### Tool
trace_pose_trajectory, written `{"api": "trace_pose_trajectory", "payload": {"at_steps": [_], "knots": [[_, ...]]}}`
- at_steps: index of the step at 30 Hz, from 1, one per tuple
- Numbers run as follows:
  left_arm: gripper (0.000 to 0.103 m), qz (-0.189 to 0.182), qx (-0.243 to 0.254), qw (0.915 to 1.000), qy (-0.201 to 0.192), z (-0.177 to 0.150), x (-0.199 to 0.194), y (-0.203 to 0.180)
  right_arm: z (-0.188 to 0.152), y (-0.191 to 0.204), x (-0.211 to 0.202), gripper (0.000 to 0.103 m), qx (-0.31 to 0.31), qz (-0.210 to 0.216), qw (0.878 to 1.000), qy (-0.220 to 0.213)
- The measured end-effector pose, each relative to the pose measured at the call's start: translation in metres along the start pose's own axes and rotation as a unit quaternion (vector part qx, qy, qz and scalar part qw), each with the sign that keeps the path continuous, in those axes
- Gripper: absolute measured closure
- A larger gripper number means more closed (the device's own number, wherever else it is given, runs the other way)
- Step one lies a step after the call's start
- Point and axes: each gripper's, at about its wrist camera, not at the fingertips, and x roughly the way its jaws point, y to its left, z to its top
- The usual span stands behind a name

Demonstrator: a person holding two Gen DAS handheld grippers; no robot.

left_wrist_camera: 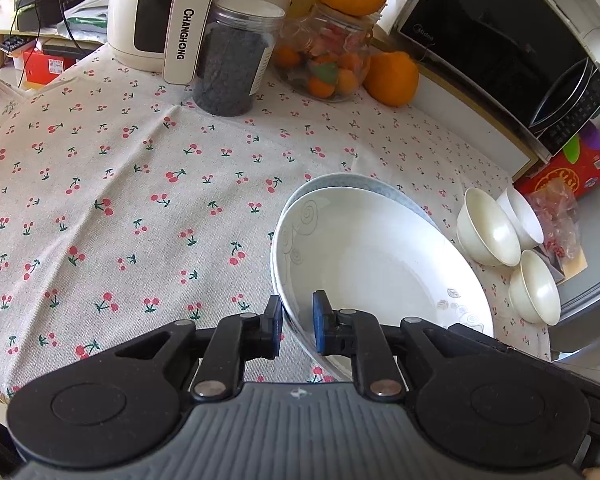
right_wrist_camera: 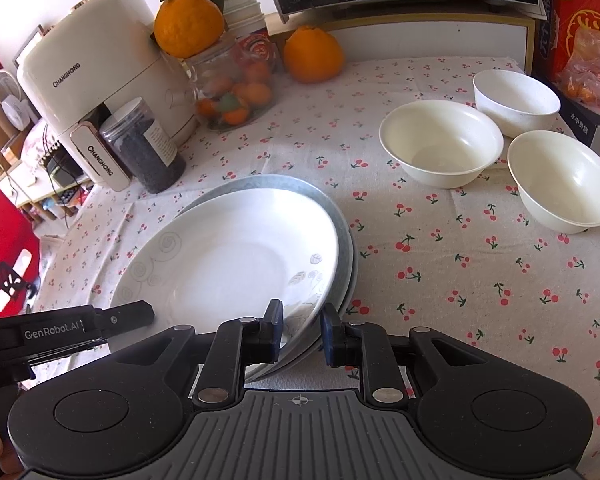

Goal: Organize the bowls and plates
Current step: 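Lower the white plate onto the stacked blue plates with the left gripper, then open the left gripper to release the white plate and withdraw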

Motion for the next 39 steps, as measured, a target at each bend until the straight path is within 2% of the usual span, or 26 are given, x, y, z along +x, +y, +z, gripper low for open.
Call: {"api": "trace_pose_trajectory", "payload": {"at_steps": [4,7,14,19,24,27,30,32,35,39], "knots": [[0.088,0.006,0.01,0.9999,-0.003,-0.002,0.001,-0.003,0.001,0.002,0.001,0.081,-0.009,-0.008,1.0,-0.003],[0.091,0.008,0.011,0.9999,-0.001,-0.002,0.003,-0.003,-0.001,0.008,0.004,0.079,-0.031,-0.031,0.999,0.0],[0.087,0.002,0.013,0.9999,0.002,0.0,0.005,-0.002,-0.005,0.015,0.012,0.076,-0.064,-0.048,0.997,0.007],[0.075,0.006,-0.009,0.9998,0.015,0.002,0.011,0.007,-0.001,0.006,0.01,0.077,-0.042,-0.037,0.998,0.009],[0.071,-0.008,-0.028,0.9994,0.019,0.006,0.017,0.009,0.007,-0.013,0.019,0.058,0.02,-0.038,0.999,0.021],[0.071,-0.025,-0.035,0.9986,0.03,0.005,0.022,0.008,0.008,-0.02,0.03,0.058,0.053,-0.01,0.998,0.039],[0.068,-0.029,-0.032,0.9986,0.03,0.004,0.024,0.005,0.005,-0.007,0.035,0.058,0.03,-0.005,0.999,0.035],[0.063,-0.035,-0.033,0.9984,0.031,0.005,0.025,0.005,0.004,0.003,0.036,0.052,0.009,-0.021,0.999,0.031],[0.063,-0.035,-0.038,0.9981,0.032,0.006,0.025,0.006,0.003,0.012,0.039,0.045,-0.004,-0.033,0.999,0.027],[0.063,-0.017,-0.041,0.9987,0.022,0.011,0.026,0.009,0.003,0.02,0.042,0.045,-0.022,-0.025,0.999,0.025]]}}
